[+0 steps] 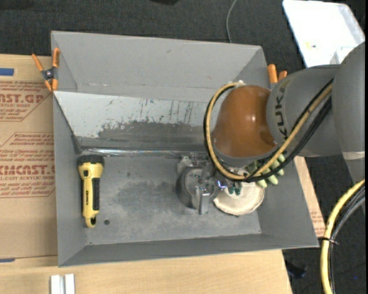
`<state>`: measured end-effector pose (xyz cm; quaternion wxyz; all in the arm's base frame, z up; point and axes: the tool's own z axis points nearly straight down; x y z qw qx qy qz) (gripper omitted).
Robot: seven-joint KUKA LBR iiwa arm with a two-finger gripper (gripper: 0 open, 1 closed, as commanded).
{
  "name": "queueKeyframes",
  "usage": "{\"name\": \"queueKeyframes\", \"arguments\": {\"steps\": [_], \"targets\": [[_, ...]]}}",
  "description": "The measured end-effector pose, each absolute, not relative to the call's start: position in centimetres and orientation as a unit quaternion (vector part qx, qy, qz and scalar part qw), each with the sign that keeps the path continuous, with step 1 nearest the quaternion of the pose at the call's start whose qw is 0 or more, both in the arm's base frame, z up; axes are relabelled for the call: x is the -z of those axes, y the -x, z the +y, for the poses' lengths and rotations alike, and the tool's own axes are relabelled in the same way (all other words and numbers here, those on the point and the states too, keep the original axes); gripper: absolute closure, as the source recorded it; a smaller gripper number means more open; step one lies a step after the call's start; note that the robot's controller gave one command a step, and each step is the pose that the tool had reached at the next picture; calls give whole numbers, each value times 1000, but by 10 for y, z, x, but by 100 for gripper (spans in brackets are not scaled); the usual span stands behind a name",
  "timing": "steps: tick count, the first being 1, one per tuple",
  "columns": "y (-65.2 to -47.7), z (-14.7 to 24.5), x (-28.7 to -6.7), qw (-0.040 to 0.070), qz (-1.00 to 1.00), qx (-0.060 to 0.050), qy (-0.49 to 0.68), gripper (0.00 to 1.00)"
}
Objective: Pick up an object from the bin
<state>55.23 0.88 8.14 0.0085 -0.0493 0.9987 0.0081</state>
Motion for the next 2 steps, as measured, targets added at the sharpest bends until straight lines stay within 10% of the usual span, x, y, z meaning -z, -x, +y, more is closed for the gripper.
{"name": "queueKeyframes", "arguments": {"steps": [2], "targets": [[-578,-15,-79,1,1000,-15,-19,0]]}}
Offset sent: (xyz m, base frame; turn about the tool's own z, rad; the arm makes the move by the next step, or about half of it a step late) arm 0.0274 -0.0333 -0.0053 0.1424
